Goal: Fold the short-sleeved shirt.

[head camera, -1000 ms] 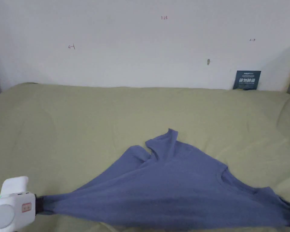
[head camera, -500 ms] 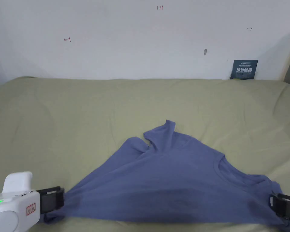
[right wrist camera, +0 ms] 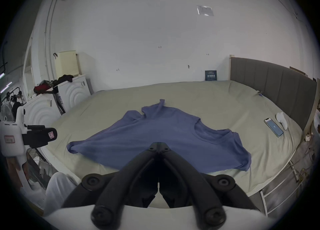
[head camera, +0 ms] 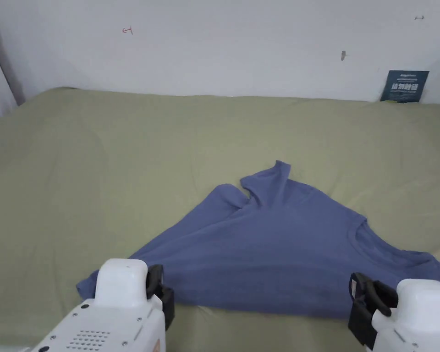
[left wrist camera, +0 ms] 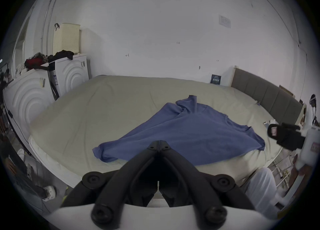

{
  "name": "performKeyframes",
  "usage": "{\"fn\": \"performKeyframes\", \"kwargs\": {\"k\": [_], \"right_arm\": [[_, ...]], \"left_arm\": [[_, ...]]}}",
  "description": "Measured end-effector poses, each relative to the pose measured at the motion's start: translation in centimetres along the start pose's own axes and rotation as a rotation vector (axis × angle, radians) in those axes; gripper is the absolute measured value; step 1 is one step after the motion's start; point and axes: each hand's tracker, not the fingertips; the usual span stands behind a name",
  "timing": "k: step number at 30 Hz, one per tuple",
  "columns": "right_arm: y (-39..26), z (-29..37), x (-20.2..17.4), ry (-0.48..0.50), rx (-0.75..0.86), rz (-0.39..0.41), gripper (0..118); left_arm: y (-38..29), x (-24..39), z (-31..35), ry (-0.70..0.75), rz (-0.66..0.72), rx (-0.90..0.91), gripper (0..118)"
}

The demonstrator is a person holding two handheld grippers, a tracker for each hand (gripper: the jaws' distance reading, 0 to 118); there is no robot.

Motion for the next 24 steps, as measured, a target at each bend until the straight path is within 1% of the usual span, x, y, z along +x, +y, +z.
{"fn": "performKeyframes", "kwargs": {"k": [3, 5, 9, 14, 17, 19, 21, 22, 23, 24], "right_arm": [[-0.5, 0.1, -1.1, 0.002, 0.015, 0.034, 2], [-0.6, 0.2, -1.8, -0.004, 0.02, 0.067, 2], [-0.8, 0.0, -2.1, -0.001, 0.018, 0.09, 2], [-1.3, -0.9, -1.8, -0.003, -0.009, 0.087, 2], [-1.6, -1.5, -1.7, 0.008, -0.034, 0.09, 2], [-2.0, -2.1, -1.5, 0.008, -0.049, 0.088, 2], [-2.3, -3.2, -1.5, 0.027, -0.088, 0.079, 2], [-2.5, -3.7, -1.4, 0.025, -0.097, 0.077, 2], [-2.6, -4.0, -1.3, 0.03, -0.116, 0.075, 2], [-2.7, -4.3, -1.3, 0.038, -0.126, 0.067, 2]], "left_arm": [[-0.7, 0.1, 0.3, 0.029, -0.042, -0.011, 0], [-1.1, -0.3, 0.5, 0.031, -0.034, -0.013, 0], [-1.6, -1.7, 0.6, 0.067, -0.022, -0.02, 0], [-1.1, -4.8, -0.2, 0.123, -0.002, -0.077, 0], [-0.4, -7.5, -1.7, 0.192, 0.016, -0.164, 0], [-0.2, -9.7, -3.8, 0.146, 0.008, -0.278, 0], [0.1, -12.2, -6.0, 0.158, 0.023, -0.343, 0], [0.5, -13.4, -7.0, 0.183, 0.036, -0.355, 0], [0.9, -14.7, -8.0, 0.176, 0.057, -0.374, 0], [1.3, -15.7, -9.0, 0.179, 0.098, -0.352, 0]]}}
